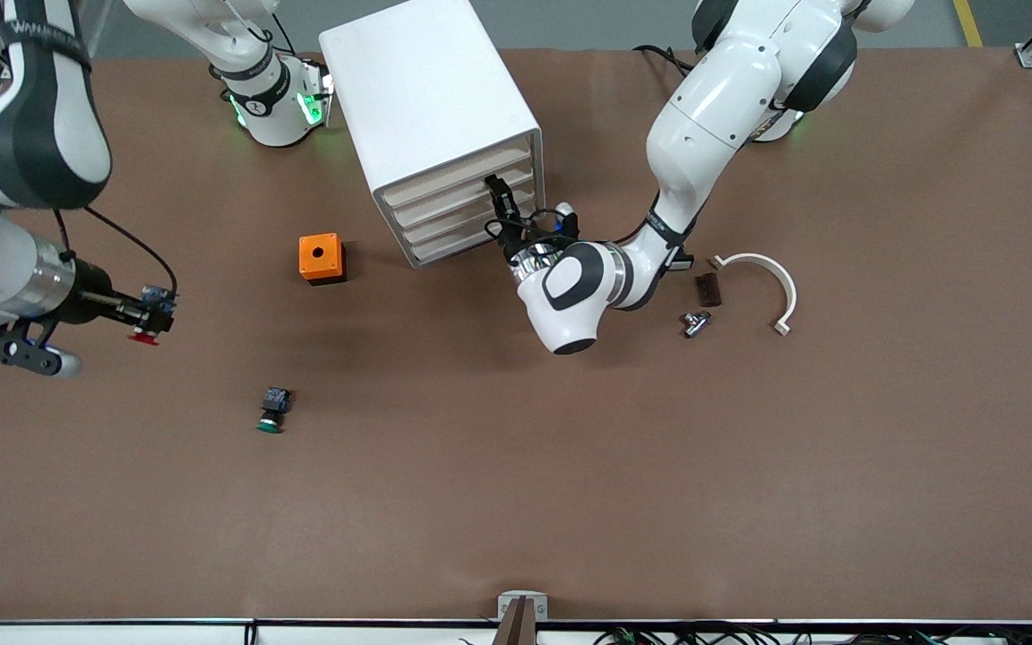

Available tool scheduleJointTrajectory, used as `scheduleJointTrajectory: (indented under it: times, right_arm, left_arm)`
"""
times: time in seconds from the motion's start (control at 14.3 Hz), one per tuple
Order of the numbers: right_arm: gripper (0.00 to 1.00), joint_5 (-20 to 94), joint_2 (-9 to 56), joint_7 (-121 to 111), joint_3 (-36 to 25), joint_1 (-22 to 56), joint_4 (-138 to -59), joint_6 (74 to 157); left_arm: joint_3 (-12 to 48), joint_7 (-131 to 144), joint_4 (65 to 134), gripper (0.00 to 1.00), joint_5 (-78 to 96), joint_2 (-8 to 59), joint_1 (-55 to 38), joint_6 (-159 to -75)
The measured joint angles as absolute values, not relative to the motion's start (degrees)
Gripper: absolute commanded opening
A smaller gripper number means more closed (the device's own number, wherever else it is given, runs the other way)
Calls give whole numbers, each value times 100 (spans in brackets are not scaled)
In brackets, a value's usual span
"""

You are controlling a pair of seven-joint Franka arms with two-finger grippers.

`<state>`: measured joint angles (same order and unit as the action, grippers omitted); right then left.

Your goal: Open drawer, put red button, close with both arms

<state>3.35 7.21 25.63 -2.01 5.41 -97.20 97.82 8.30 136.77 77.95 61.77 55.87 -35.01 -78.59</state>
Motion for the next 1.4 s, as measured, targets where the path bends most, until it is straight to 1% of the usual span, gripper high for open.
scheduleJointTrajectory:
  times: [0.21,0.42,0.7,0.98,1.33,1.4]
  right_arm:
    - [0,340,352,4092,-169,1240,-9726,9390]
    - [0,340,248,5751,-148,2067,-9744,9340]
    - [0,338,294,7378,-140,2955,-9880,9840]
    - [0,335,544,8642,-143,3615,-9954,10299]
    - [0,329,970,9961,-148,4326,-9973,10802]
    - [0,327,1054,10219,-148,4467,-9974,10911]
  left_arm:
    - [795,13677,7793,8,6196,5588,-3408,-7820]
    - [784,13691,7790,10,6207,5588,-3191,-7810]
    - [759,13707,7783,11,6385,5588,-2818,-7920]
    - [746,13708,7765,11,6428,5588,-2428,-7956]
    - [745,13712,7725,14,6496,5588,-2233,-8018]
    - [745,13712,7715,17,6505,5588,-2213,-8024]
